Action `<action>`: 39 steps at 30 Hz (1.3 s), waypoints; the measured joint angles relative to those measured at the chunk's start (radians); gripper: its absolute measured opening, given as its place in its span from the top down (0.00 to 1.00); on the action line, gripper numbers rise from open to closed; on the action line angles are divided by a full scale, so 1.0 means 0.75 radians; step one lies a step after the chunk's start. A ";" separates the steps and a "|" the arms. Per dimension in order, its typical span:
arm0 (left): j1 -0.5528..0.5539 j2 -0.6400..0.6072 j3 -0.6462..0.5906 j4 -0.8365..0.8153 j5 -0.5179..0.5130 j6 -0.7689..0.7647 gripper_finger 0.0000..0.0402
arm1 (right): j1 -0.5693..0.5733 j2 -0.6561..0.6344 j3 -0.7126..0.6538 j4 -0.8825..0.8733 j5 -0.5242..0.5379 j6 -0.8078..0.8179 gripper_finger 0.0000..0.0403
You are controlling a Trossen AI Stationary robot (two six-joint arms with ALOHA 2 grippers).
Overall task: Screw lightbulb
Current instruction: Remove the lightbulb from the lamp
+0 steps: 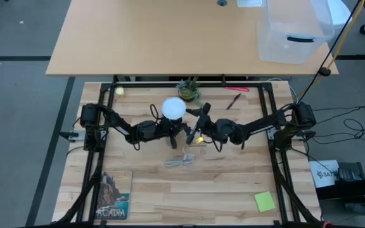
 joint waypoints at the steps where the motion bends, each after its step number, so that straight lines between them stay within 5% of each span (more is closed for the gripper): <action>1: 0.000 0.000 0.001 -0.003 -0.011 0.000 0.94 | -0.010 0.007 0.019 -0.005 -0.049 0.000 0.31; 15: 0.000 0.000 0.005 -0.005 -0.034 -0.018 0.94 | -0.065 0.008 0.219 -0.257 -0.135 -0.055 0.32; 22: -0.003 0.000 0.006 -0.010 -0.007 -0.002 0.94 | -0.113 0.007 0.225 -0.289 -0.275 -0.020 0.47; 33: 0.001 -0.003 0.005 -0.048 0.154 0.000 0.94 | -0.141 -0.008 0.225 -0.378 -0.354 -0.049 0.55; 39: 0.015 -0.003 0.002 -0.054 0.287 0.029 0.94 | -0.173 -0.058 0.225 -0.502 -0.519 -0.076 0.57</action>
